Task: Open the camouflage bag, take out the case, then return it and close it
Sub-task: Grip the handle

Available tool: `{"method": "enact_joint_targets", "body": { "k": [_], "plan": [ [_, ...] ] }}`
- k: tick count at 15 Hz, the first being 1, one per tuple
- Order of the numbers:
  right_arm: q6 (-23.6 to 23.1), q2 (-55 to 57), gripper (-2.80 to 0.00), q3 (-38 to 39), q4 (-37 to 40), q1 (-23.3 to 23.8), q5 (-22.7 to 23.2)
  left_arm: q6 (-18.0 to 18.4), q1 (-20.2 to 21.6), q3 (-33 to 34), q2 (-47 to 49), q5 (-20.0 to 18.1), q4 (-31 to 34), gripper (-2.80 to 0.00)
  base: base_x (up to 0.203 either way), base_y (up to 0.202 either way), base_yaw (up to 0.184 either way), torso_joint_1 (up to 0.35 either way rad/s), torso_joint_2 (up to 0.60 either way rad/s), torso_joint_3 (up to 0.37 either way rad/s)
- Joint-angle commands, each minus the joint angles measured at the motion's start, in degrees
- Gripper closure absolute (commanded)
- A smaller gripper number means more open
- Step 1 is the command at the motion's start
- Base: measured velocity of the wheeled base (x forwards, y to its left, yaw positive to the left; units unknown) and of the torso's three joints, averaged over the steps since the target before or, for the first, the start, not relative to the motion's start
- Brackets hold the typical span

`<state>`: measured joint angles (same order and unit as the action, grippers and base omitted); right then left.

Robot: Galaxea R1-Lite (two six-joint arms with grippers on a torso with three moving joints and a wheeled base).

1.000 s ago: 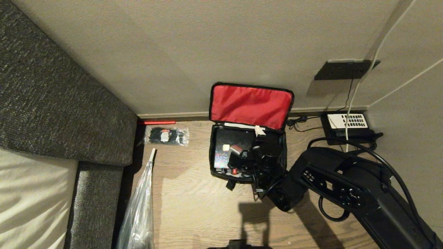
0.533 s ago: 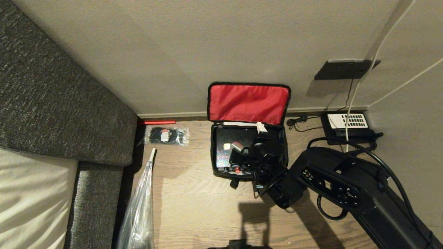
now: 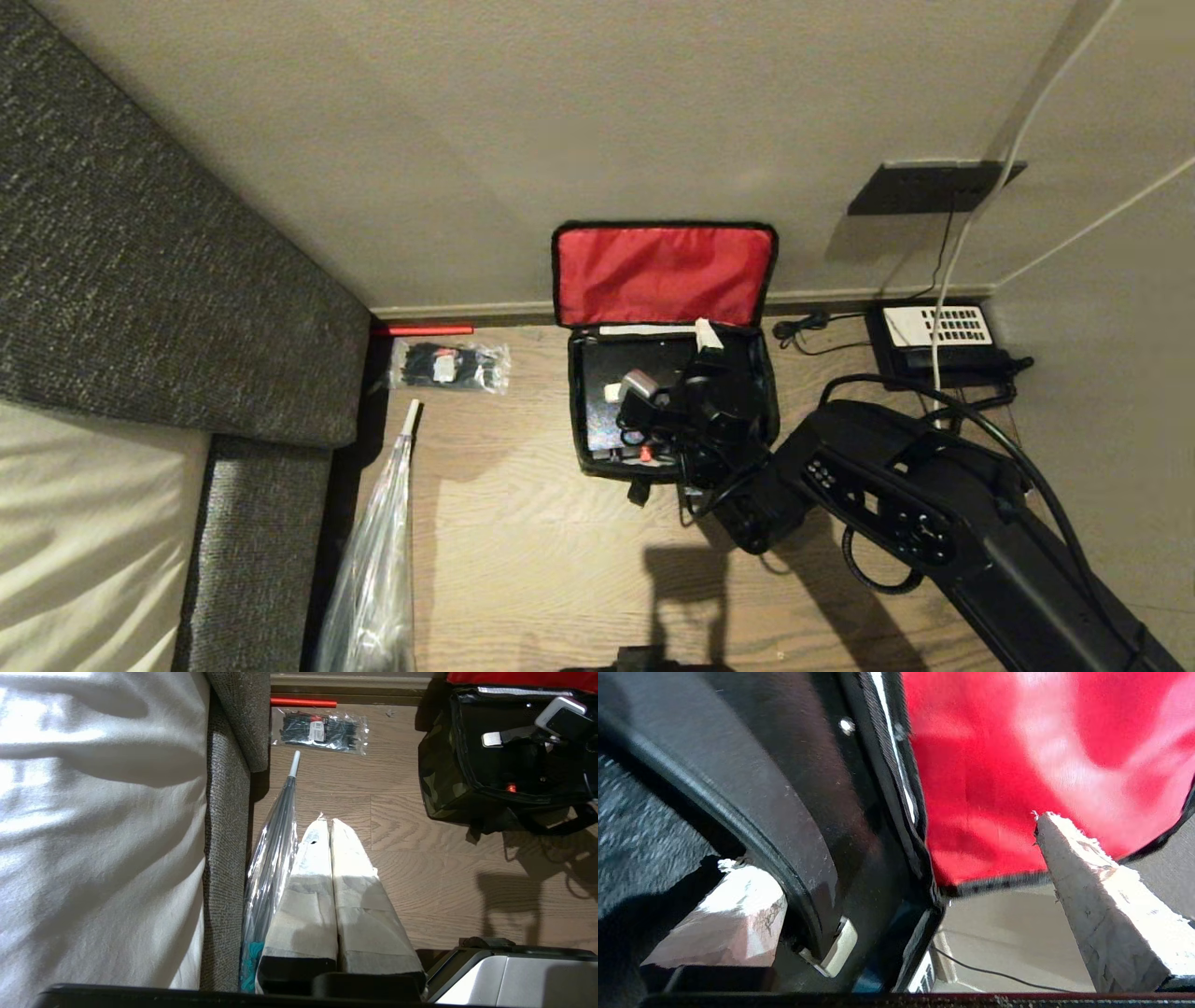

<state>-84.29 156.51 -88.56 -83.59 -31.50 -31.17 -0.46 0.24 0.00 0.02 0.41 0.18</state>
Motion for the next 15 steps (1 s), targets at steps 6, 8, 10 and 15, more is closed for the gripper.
{"method": "enact_joint_targets", "body": {
  "k": [6,8,10,15],
  "plan": [
    [-0.46,2.72,-2.80,-5.09,0.35,0.18,-0.12,0.02,0.02,0.18,-0.11,0.02,-0.01,0.00,0.000,0.000,0.000,0.000,0.00,0.000],
    [-0.44,2.93,-2.80,-5.75,0.45,0.28,-0.12,0.02,0.02,0.18,-0.11,0.02,-0.01,0.00,0.000,0.000,0.000,0.000,0.00,0.000],
    [-0.35,2.93,-2.80,-5.66,0.45,0.30,-0.12,0.02,0.02,0.18,-0.11,0.02,-0.01,0.00,0.000,0.000,0.000,0.000,0.00,0.000],
    [0.53,2.93,0.00,-5.57,1.50,0.39,0.15,-0.06,0.02,0.18,-0.11,0.02,-0.01,0.00,0.000,0.000,0.000,0.000,0.00,0.000]
  ]
}}
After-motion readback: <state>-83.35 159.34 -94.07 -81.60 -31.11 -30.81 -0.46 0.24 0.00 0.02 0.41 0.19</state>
